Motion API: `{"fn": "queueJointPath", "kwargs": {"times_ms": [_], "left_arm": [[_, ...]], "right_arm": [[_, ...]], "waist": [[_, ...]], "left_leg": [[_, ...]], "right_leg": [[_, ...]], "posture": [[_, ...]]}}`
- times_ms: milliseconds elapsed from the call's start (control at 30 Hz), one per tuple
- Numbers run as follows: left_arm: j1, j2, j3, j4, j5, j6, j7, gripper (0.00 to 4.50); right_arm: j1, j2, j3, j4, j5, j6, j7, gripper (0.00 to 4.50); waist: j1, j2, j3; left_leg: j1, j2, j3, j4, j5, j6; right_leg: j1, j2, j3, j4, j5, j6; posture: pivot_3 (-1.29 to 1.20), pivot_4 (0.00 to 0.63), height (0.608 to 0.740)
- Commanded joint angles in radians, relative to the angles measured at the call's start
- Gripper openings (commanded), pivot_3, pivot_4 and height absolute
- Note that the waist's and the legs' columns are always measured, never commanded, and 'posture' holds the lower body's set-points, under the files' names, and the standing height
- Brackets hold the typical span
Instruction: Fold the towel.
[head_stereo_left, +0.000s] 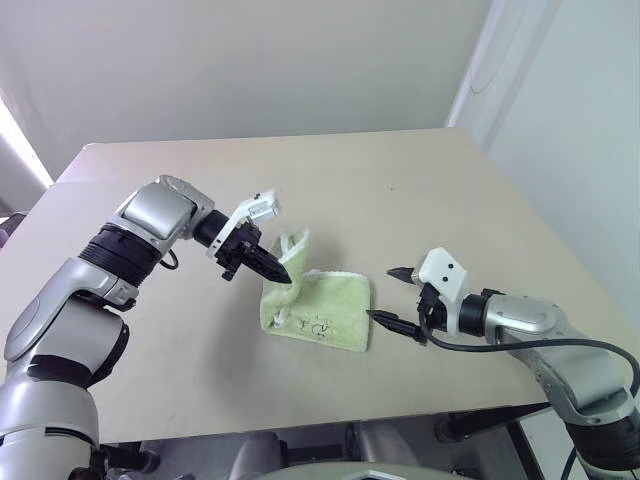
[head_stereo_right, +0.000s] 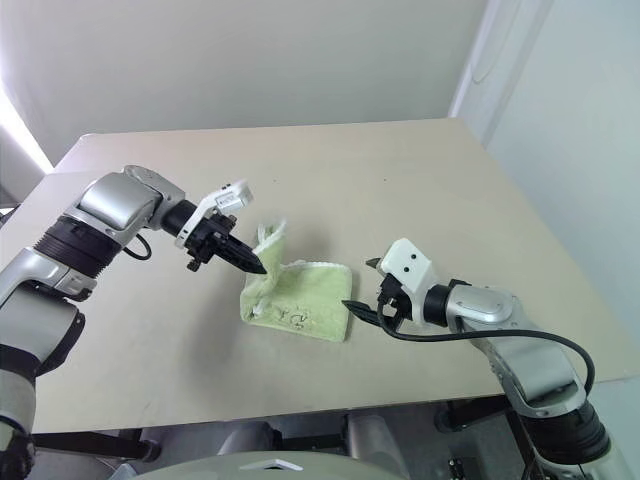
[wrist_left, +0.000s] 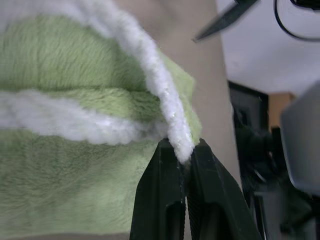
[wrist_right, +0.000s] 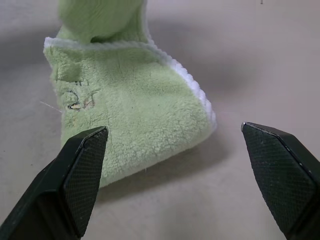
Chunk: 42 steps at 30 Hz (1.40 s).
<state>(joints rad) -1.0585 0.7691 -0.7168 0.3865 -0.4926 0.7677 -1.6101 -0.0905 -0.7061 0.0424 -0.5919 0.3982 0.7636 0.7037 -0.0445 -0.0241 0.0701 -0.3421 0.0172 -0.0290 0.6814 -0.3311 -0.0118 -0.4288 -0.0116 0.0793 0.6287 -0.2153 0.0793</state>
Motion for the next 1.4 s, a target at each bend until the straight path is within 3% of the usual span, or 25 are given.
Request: {"fn": "queueJointPath", "kwargs": {"times_ms": [33,267,467,667,933,967,1033,1300,1367,1400], "left_arm": [[-0.06,0.008,-0.05,-0.029,-0.064,-0.036,-0.004,0.05],[-0.113,-0.049,-0.14,-0.015,-0.125,-0.063,-0.004,0.05],[-0.122,-0.119,-0.226,0.035,-0.092,-0.122,-0.004,0.05],[-0.129,-0.219,-0.227,0.118,-0.089,-0.123,-0.004,0.05],[-0.098,-0.281,-0.219,0.13,-0.088,-0.119,-0.004,0.05],[-0.095,-0.286,-0.219,0.133,-0.088,-0.119,-0.004,0.54],[-0.091,-0.302,-0.217,0.153,-0.077,-0.122,-0.004,1.04],[-0.085,-0.318,-0.186,0.169,-0.083,-0.111,-0.004,3.95],[-0.087,-0.315,-0.167,0.163,-0.077,-0.109,-0.004,4.45],[-0.09,-0.316,-0.145,0.168,-0.072,-0.103,-0.004,4.45]], "right_arm": [[0.019,-0.014,-0.052,-0.06,0.018,0.017,-0.019,4.5],[0.05,-0.012,-0.077,-0.096,0.03,0.043,-0.053,4.5],[0.052,-0.009,-0.071,-0.104,0.022,0.052,-0.081,4.5],[0.073,-0.013,-0.079,-0.117,0.018,0.055,-0.104,4.5],[0.087,-0.019,-0.087,-0.126,0.022,0.063,-0.123,4.5],[0.088,-0.02,-0.09,-0.126,0.024,0.064,-0.123,4.5],[0.088,-0.023,-0.092,-0.127,0.023,0.066,-0.125,4.5],[0.098,-0.035,-0.097,-0.126,0.021,0.064,-0.121,4.5],[0.1,-0.038,-0.101,-0.124,0.021,0.062,-0.119,4.5],[0.099,-0.04,-0.108,-0.122,0.024,0.061,-0.116,4.5]], "waist": [[0.0,0.0,0.0],[0.0,0.0,0.0],[0.0,-0.001,0.0],[0.001,-0.001,0.0],[0.0,-0.001,0.0],[0.0,-0.001,0.0],[0.0,-0.001,0.0],[0.0,-0.001,0.0],[0.0,-0.001,0.0],[0.0,-0.001,0.0]], "left_leg": [[0.0,0.0,0.0,0.0,0.0,0.0],[0.0,0.0,0.0,0.0,0.0,0.0],[0.0,0.0,0.0,0.0,0.0,0.0],[0.0,0.0,0.0,0.001,0.0,0.0],[0.0,0.0,0.0,0.001,0.0,0.0],[0.0,0.0,0.0,0.001,0.0,0.0],[0.0,0.0,0.0,0.001,0.0,0.0],[0.0,0.0,0.0,0.001,0.0,0.0],[0.0,0.0,0.0,0.001,0.0,0.0],[0.0,0.0,0.0,0.001,0.0,0.0]], "right_leg": [[0.0,0.0,0.0,0.0,0.0,0.0],[0.0,0.0,0.0,0.0,0.0,0.0],[0.0,0.0,0.001,0.0,0.0,0.0],[0.0,0.001,0.001,0.0,0.0,0.0],[0.0,0.001,0.001,0.0,0.0,0.0],[0.0,0.001,0.001,0.0,0.0,0.0],[0.0,0.001,0.001,0.0,0.0,0.0],[0.0,0.001,0.001,0.0,0.0,0.0],[0.0,0.001,0.001,0.0,0.0,0.0],[0.0,0.001,0.001,0.0,0.0,0.0]], "posture": [[0.0,0.0,0.712],[0.0,0.0,0.712],[0.0,0.0,0.712],[0.0,0.0,0.712],[0.0,0.0,0.712],[0.0,0.0,0.712],[0.0,0.0,0.712],[0.0,0.0,0.712],[0.0,0.0,0.712],[0.0,0.0,0.712]]}}
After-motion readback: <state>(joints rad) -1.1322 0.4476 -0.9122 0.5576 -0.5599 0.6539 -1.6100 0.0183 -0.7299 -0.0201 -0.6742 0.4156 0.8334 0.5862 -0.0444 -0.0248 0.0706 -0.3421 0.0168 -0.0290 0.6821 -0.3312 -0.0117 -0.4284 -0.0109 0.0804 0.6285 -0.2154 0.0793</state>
